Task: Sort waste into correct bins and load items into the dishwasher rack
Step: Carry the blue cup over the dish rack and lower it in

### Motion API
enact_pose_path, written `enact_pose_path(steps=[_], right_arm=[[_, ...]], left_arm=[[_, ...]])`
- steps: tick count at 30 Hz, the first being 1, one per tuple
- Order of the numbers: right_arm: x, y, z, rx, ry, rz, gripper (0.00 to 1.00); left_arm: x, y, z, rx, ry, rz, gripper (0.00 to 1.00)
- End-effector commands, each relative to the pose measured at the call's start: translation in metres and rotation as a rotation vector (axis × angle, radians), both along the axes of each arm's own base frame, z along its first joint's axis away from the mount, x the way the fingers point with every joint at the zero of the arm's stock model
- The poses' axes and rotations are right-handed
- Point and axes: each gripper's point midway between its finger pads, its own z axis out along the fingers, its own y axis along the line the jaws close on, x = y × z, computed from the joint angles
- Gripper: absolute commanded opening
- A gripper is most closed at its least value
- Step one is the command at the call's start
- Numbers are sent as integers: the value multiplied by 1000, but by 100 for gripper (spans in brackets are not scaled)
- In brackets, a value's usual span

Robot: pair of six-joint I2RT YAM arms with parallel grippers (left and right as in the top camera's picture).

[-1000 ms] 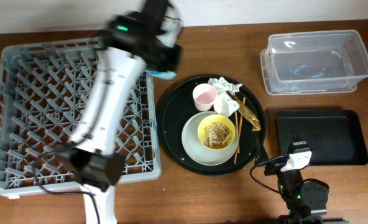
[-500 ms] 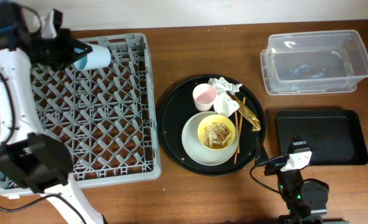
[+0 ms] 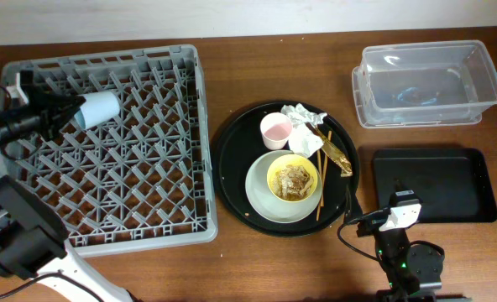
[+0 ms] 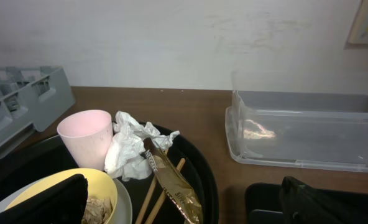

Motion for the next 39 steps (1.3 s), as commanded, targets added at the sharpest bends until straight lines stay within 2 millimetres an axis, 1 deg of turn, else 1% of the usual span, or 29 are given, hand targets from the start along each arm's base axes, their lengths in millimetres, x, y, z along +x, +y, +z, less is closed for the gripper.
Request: enact_pose_path(steps=[1,3,6,7,9,11,14,16,18,21,22,25,29,31,33,35,36,38,39], right_arm=[[0,0,-2,0,3,-3,99],[0,0,-2,0,3,-3,99],[0,0,-2,0,3,-3,99],[0,0,-2,0,3,-3,99],[0,0,-2,0,3,-3,99],[0,0,-2,0,3,-3,99],[0,0,-2,0,3,-3,99],[0,0,-2,0,3,-3,99],[0,0,-2,0,3,-3,99],[0,0,-2,0,3,-3,99],[0,0,-2,0,3,-3,99],[0,0,-2,0,3,-3,99],[0,0,-2,0,3,-3,99],[0,0,-2,0,3,-3,99],[0,0,-2,0,3,-3,99],[0,0,-2,0,3,-3,99],[0,0,-2,0,3,-3,99],[0,0,-2,0,3,-3,99],[0,0,-2,0,3,-3,99]], left_arm=[[-1,-12,2,-70,-81,-38,1],[0,-19,4,-107,-129,-59,1],[1,-22,-6,-99,-128,-62,1],[1,-20,-12,-77,-112,-56,1],[1,-15,-26,-30,-53,-30,1],[0,-7,-35,15,-18,-8,1],[-1,2,-42,55,4,13,2],[-1,3,-45,72,16,17,5],[-2,0,-50,72,27,12,5],[-5,2,-60,95,62,19,5],[-8,5,-70,132,98,30,5],[-15,15,-87,218,181,52,5],[-25,31,-101,294,259,83,5],[-31,36,-103,293,286,95,12],[-37,41,-104,280,304,108,15],[-43,49,-107,292,333,124,23],[-49,55,-111,312,365,135,30],[-60,65,-119,350,425,153,31],[-62,66,-119,351,432,157,31]])
